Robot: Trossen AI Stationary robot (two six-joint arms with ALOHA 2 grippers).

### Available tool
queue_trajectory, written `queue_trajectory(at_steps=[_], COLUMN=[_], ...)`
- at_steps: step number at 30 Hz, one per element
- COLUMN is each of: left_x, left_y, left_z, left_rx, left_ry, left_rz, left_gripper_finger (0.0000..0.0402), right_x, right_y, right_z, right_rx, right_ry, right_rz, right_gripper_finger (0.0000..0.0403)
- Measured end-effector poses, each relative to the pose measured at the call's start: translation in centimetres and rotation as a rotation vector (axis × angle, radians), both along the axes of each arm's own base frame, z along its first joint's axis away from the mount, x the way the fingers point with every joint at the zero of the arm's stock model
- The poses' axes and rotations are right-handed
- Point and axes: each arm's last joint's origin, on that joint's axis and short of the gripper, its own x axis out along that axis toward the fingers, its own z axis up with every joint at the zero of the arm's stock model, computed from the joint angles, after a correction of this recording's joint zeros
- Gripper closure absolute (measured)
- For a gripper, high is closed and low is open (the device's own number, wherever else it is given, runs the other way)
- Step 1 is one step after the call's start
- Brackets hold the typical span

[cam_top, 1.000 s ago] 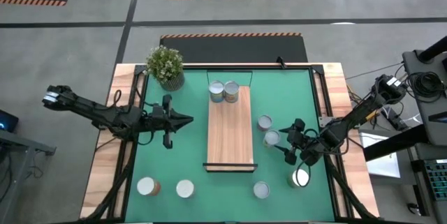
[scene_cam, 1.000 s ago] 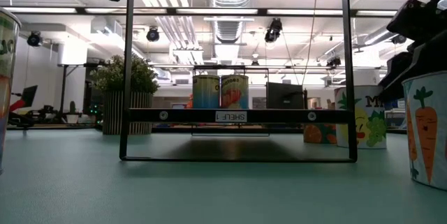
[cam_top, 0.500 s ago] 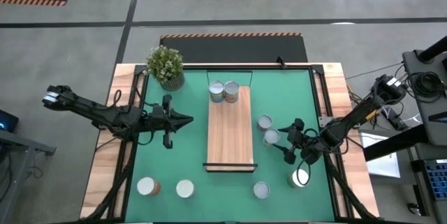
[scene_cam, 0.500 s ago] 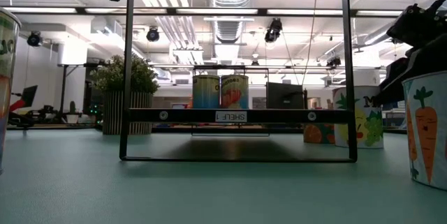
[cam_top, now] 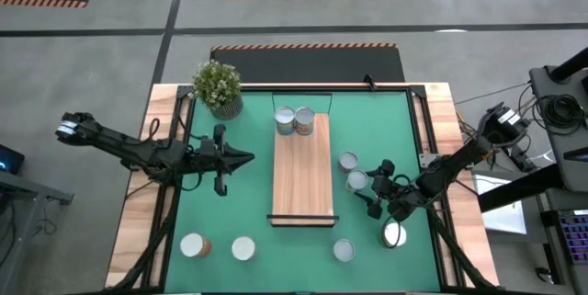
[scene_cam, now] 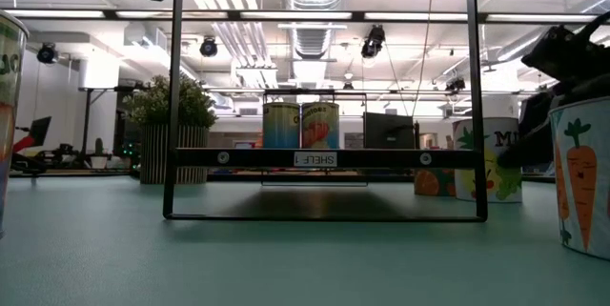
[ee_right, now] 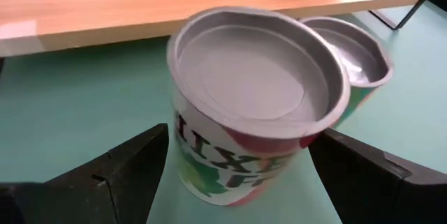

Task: Pick and place cans onto a shelf
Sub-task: Put the canned mixed fruits on the shelf

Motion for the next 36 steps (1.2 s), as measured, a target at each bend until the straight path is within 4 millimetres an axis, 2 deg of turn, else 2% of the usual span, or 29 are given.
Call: queue_trajectory(at_steps=[7,15,21,30,36], left_x=[0.0,0.0,0.0,-0.6,-1.5], left_y=[0.0,0.0,0.0,0.2,0.4], left_z=[0.0,0.0,0.0,0.7,1.4], left_rx=[-0.001,-0.001,0.001,0.051,0.097], left_ry=[-0.002,-0.002,-0.003,-0.04,-0.078], left_rz=[0.0,0.0,0.0,0.006,0.014], left_gripper_finger=[0.0402,0.0402,0.0402,0.0402,0.0402], right_x=[0.0,0.0,-0.1,-0.6,0.2], right_y=[0.0,0.0,0.0,-0.5,-0.6], right_z=[0.3,0.9,1.7,4.9,8.7], right_rx=[0.01,0.04,0.066,0.114,0.048], right_ry=[-0.027,-0.042,-0.075,-0.2,-0.198], right_rz=[-0.009,0.012,0.024,0.042,0.022], right_gripper_finger=[0.0081,0.0146,0.0145,0.0145,0.0145])
